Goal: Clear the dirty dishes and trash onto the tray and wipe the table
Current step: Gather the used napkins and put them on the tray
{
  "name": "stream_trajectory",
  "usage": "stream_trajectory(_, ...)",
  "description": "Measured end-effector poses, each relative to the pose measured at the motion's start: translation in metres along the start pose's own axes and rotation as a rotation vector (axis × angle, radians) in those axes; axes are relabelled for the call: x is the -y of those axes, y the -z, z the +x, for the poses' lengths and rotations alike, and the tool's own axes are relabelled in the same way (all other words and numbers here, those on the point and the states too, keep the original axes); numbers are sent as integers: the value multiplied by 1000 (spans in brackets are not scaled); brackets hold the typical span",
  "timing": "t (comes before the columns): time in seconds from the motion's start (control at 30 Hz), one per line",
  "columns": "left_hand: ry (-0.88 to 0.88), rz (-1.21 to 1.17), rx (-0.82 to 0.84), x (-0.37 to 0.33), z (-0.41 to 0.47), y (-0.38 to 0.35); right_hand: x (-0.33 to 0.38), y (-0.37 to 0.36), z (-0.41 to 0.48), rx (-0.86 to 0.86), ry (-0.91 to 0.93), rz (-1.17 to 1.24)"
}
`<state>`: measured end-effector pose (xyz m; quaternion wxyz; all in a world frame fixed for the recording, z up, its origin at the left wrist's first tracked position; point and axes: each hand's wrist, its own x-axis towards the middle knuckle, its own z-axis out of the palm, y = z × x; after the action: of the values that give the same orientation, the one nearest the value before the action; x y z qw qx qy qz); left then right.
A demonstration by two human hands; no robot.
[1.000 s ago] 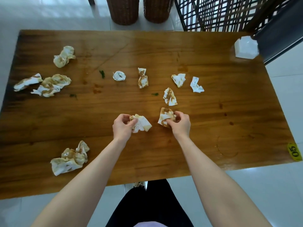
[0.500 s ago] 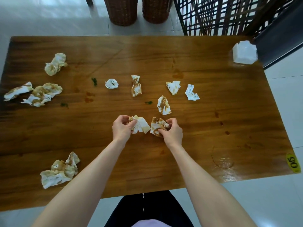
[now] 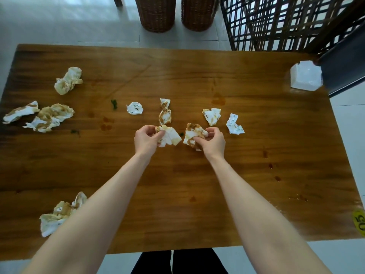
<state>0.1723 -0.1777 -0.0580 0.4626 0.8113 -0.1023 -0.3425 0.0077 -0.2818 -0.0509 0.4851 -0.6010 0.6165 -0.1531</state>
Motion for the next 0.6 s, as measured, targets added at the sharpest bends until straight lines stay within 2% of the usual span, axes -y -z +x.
stream_trajectory(0.37,-78,143,9,-29,42,-14,-4,-6,9,-18,-15,-144)
stream_trajectory(0.6,-170,347,78,-31,63,-22,-4,-9,13,-11,-21,-144)
